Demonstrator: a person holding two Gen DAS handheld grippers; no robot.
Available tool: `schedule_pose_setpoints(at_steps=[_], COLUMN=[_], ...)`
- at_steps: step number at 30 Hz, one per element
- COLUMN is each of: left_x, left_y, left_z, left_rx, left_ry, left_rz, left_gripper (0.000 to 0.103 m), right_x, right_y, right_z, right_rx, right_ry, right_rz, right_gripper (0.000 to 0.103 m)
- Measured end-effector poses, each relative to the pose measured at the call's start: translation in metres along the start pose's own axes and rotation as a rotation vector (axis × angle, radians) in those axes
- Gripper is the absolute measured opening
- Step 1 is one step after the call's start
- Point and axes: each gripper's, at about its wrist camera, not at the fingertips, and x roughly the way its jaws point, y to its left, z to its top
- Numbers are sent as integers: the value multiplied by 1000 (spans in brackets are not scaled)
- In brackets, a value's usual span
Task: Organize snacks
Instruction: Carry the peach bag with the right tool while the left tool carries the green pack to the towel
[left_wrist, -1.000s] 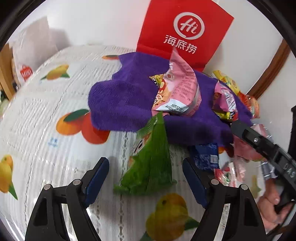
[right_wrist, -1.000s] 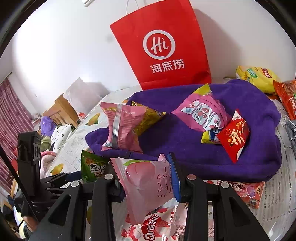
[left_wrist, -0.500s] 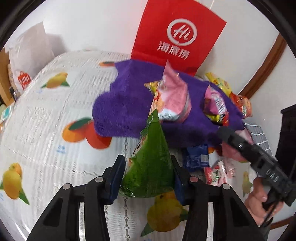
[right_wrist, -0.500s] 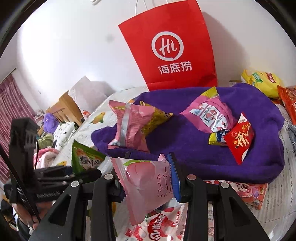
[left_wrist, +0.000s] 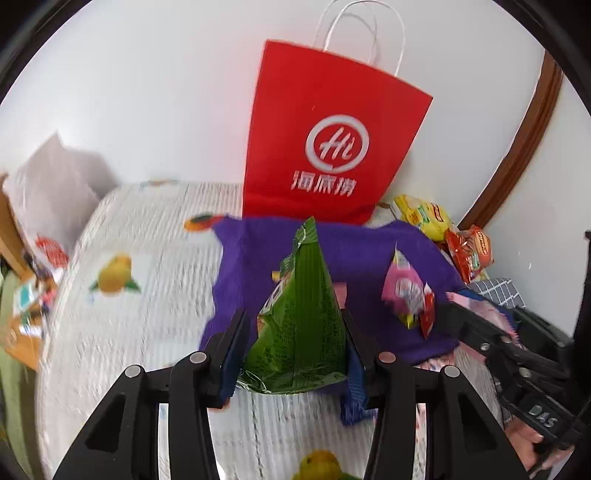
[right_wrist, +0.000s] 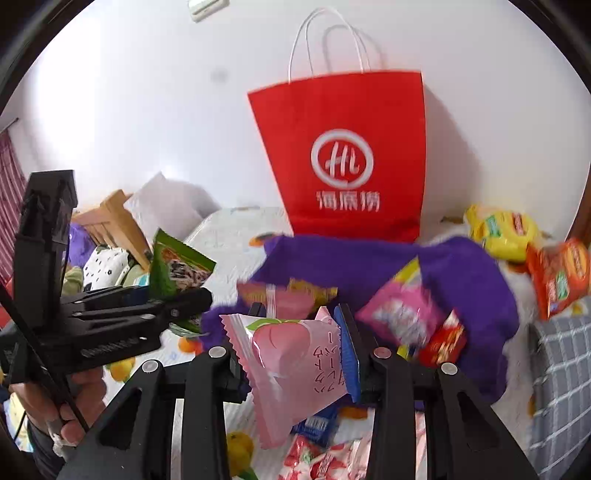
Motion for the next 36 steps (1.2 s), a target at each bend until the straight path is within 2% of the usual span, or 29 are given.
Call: schedule_pose_setpoints(at_steps=[6, 11, 15, 17, 19, 23, 26, 31, 36], left_x=[4, 24, 48, 58, 70, 78, 83, 89, 88], left_y=[-4, -3, 8, 13, 16, 21, 22, 31, 34], left_z=[45, 65, 64, 60, 61, 61, 60, 60, 61], left_rx=[-11, -48, -92, -110, -115, -137, -130, -176, -189], left_ry=[-27, -29, 3, 19, 66, 79, 90, 111, 102], left_rz=[19, 28, 3, 4, 12, -15, 3, -8, 16], left_gripper=[45, 45, 45, 45, 45, 45, 45, 45, 45], right_x=[-6, 17, 34, 40, 50, 74, 83, 94, 112], right_y=[-11, -26, -40, -48, -55, -71, -68, -59, -48], right_z=[41, 59, 65, 65, 62, 56, 52, 47, 39], right_rx=[7, 89, 130, 156, 167, 212, 160, 109, 49], right_ry=[-18, 20, 45, 48, 63, 126, 164, 208, 271], right_rz=[-102, -91, -82, -82, -72, -72, -57, -65, -72], right_gripper=[38, 38, 38, 38, 38, 38, 38, 38, 38])
